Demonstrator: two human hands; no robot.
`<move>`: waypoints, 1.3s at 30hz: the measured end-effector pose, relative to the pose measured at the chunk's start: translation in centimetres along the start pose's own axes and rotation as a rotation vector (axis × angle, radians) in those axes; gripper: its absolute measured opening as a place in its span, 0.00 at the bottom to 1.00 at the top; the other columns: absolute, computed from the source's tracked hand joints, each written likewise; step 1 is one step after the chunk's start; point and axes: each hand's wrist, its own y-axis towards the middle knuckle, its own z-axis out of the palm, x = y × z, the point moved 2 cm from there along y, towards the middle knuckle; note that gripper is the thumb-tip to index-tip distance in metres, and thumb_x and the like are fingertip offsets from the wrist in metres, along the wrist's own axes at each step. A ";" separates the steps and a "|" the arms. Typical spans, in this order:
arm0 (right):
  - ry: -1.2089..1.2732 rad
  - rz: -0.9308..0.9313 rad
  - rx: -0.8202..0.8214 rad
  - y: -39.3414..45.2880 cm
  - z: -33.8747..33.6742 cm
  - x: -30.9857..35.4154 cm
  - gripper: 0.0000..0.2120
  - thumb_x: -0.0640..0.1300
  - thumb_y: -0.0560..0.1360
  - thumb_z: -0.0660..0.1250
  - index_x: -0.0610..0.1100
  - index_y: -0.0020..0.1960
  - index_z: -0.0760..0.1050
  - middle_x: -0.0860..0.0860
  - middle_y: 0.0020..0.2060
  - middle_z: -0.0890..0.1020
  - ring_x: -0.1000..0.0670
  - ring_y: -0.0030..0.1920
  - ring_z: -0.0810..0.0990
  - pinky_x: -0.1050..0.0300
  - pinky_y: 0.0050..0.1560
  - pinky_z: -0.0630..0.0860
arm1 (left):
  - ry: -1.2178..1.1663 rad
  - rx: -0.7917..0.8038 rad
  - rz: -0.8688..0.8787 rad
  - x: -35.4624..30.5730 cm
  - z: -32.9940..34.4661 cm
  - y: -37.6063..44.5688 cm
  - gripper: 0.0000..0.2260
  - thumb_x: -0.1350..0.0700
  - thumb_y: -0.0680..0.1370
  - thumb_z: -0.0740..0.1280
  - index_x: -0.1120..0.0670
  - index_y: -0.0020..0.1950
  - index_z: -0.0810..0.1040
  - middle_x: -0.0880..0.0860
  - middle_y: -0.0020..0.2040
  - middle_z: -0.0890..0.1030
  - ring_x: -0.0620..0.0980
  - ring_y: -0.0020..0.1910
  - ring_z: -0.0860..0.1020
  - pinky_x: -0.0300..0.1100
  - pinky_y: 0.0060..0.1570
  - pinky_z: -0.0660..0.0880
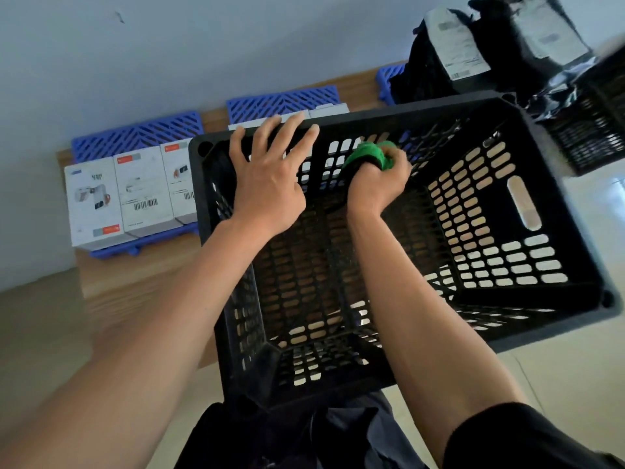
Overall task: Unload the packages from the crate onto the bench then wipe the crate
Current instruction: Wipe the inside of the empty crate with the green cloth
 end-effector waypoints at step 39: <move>-0.110 -0.261 0.092 5.4 -3.1 1.4 0.23 0.30 0.70 0.71 0.36 0.64 0.78 0.39 0.68 0.71 0.44 0.68 0.72 0.57 0.66 0.71 | 0.135 0.194 0.126 -11.8 2.1 7.8 0.35 0.57 0.73 0.65 0.56 0.81 0.59 0.54 0.76 0.64 0.59 0.74 0.63 0.78 0.67 0.58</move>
